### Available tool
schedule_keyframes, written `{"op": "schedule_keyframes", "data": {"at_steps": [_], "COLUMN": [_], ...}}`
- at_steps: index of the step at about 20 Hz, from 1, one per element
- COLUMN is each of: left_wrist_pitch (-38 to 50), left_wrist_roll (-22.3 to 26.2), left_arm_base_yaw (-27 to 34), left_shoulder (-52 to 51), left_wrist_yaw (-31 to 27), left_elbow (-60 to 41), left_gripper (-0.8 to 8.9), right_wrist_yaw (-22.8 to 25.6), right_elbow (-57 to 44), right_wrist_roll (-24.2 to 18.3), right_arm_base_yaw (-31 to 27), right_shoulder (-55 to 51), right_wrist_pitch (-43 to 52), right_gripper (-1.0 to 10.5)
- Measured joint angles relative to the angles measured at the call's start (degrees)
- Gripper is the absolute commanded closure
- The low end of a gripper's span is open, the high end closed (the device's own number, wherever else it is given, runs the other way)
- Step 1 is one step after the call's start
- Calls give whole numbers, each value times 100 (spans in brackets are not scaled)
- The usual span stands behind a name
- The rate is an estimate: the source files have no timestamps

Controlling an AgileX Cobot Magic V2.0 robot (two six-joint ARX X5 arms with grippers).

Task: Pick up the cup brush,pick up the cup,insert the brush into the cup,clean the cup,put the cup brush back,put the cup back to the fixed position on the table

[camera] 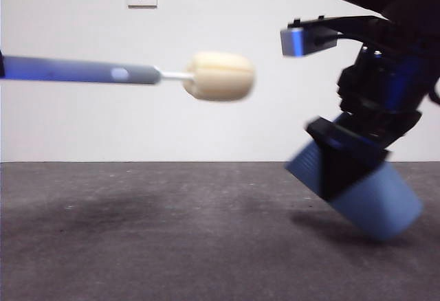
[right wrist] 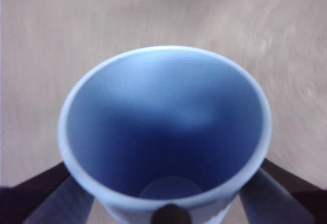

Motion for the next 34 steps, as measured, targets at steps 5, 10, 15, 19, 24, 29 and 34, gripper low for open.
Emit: {"op": "schedule_keyframes", "data": {"at_steps": [5, 10, 15, 19, 24, 29, 34], "left_wrist_pitch": [-190, -92, -76, 330, 728, 719, 328], "left_wrist_roll": [345, 444, 446, 348, 72, -162, -184], "left_arm_base_yaw": [-46, -413, -643, -831, -966, -1084, -1102], "left_shoulder": [496, 586, 894, 1110, 1193, 1215, 1215], "left_wrist_yaw": [444, 621, 640, 649, 841, 857, 525], "left_elbow": [0, 0, 0, 0, 0, -2, -2], "left_gripper": [822, 822, 822, 822, 822, 822, 822], "right_wrist_yaw": [942, 1303, 1515, 1578, 1666, 1926, 2024], "right_elbow": [435, 503, 503, 505, 503, 503, 503], "right_wrist_roll": [-1165, -2369, -2892, -3080, -3193, -3178, -3012], "right_arm_base_yaw": [297, 566, 1003, 1381, 2017, 2216, 2208], "right_shoulder": [0, 0, 0, 0, 70, 168, 170], "right_wrist_pitch": [-538, -649, -649, -673, -671, -743, -927], "right_gripper": [963, 964, 964, 964, 964, 964, 964]}}
